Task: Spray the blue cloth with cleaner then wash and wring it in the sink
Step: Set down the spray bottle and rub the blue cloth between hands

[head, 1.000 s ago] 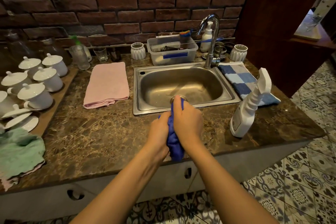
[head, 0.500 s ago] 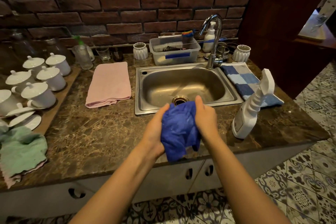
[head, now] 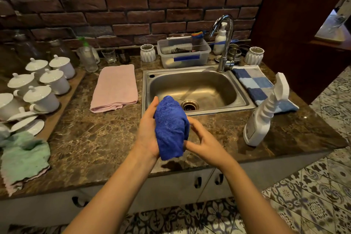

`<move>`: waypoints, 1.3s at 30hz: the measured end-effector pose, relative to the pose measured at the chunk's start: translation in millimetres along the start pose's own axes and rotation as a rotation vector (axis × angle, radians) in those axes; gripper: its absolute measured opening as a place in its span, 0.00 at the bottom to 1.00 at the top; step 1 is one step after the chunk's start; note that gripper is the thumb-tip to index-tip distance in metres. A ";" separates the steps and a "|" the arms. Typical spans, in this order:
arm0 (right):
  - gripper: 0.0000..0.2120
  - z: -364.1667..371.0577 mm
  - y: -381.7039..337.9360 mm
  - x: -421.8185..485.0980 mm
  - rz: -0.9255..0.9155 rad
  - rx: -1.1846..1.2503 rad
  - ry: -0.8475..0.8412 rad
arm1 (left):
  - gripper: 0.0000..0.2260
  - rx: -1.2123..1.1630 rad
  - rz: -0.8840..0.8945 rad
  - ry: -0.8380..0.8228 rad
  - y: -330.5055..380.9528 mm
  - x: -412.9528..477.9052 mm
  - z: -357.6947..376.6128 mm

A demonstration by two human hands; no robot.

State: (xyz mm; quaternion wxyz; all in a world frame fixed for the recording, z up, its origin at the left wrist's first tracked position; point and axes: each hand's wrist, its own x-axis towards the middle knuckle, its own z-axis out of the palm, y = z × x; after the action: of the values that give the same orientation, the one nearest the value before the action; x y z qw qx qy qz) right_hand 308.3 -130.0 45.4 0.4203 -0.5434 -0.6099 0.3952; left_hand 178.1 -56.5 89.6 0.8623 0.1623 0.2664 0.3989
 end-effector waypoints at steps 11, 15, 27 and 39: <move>0.15 -5.1 -12.9 4.5 0.190 0.486 0.206 | 0.17 1.512 0.278 -0.067 17.7 -2.6 -42.7; 0.16 -13.4 -24.5 11.5 0.208 0.408 0.270 | 0.12 1.598 0.135 -0.330 12.8 -3.5 -51.1; 0.05 -26.6 -25.8 -4.5 0.135 -0.190 0.302 | 0.18 0.981 0.107 0.191 3.8 -6.0 -41.3; 0.22 38.5 -30.7 15.9 0.245 -0.219 0.672 | 0.17 0.751 0.120 0.338 -43.0 -15.6 -2.8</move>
State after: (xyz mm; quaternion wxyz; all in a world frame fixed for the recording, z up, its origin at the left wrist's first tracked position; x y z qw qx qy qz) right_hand 261.0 -118.1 62.6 0.4860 -0.7534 -0.4071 0.1747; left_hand 193.9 -95.5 71.3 0.6624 0.4132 0.5212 0.3447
